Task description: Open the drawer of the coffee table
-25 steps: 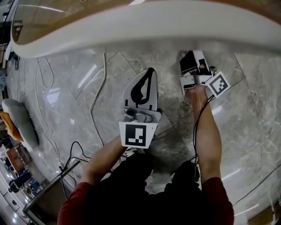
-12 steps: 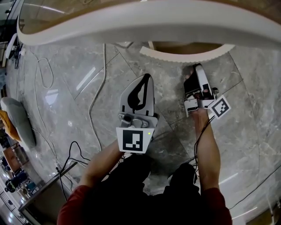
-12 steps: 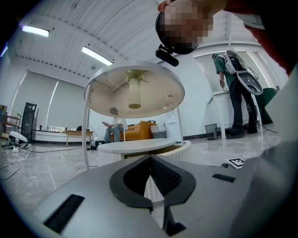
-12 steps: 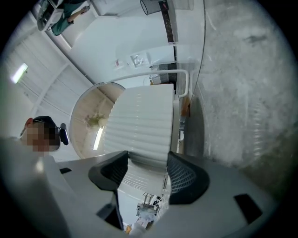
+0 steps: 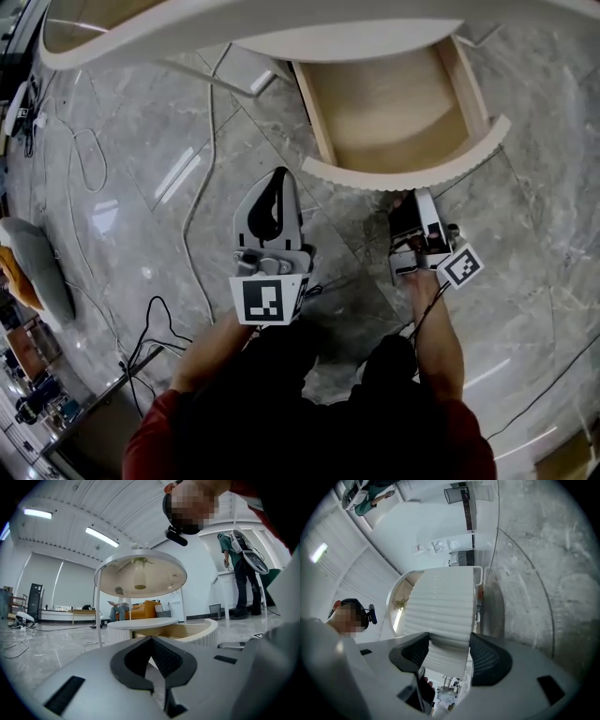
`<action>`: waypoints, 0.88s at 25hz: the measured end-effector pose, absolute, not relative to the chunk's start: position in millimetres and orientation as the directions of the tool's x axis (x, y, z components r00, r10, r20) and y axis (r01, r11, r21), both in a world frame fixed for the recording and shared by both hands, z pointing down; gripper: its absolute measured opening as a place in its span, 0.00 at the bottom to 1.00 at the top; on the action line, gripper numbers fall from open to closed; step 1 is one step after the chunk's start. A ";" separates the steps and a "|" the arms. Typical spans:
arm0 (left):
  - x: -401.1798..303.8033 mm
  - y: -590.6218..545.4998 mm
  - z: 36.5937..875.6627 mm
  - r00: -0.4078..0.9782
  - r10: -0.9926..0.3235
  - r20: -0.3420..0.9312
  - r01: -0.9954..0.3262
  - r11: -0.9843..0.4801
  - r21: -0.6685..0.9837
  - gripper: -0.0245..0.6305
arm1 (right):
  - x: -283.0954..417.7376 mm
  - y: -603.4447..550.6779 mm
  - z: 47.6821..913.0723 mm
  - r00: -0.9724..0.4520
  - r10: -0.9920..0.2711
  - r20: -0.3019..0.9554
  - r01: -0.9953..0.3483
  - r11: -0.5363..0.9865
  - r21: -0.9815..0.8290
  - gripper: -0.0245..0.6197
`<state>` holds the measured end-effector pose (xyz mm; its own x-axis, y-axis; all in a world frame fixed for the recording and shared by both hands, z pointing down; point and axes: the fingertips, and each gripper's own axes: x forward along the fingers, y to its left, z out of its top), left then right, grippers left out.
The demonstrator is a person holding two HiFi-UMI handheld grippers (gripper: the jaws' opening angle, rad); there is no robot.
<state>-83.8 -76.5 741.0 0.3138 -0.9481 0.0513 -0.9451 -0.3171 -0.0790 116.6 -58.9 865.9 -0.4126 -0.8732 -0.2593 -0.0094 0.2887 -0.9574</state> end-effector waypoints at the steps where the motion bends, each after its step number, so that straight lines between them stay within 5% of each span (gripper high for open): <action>1: -84.2 -74.5 742.4 0.314 -0.948 0.058 -0.945 -0.317 -0.079 0.06 | 118.8 -51.3 866.0 -0.407 -0.876 -0.260 -0.006 0.287 -0.958 0.47; 14: -82.2 -70.7 743.7 0.321 -0.945 0.067 -0.943 -0.326 -0.068 0.06 | 124.9 -27.4 867.1 -0.402 -0.888 -0.222 -0.018 0.250 -0.968 0.47; 19: -78.8 -68.6 743.7 0.335 -0.940 0.069 -0.939 -0.339 -0.060 0.06 | 123.3 -4.7 864.1 -0.417 -0.903 -0.102 -0.181 0.192 -0.965 0.47; 22: -75.6 -68.2 741.6 0.349 -0.935 0.057 -0.934 -0.353 -0.060 0.06 | 132.0 6.1 857.1 -0.394 -0.919 0.014 -0.399 0.158 -0.903 0.47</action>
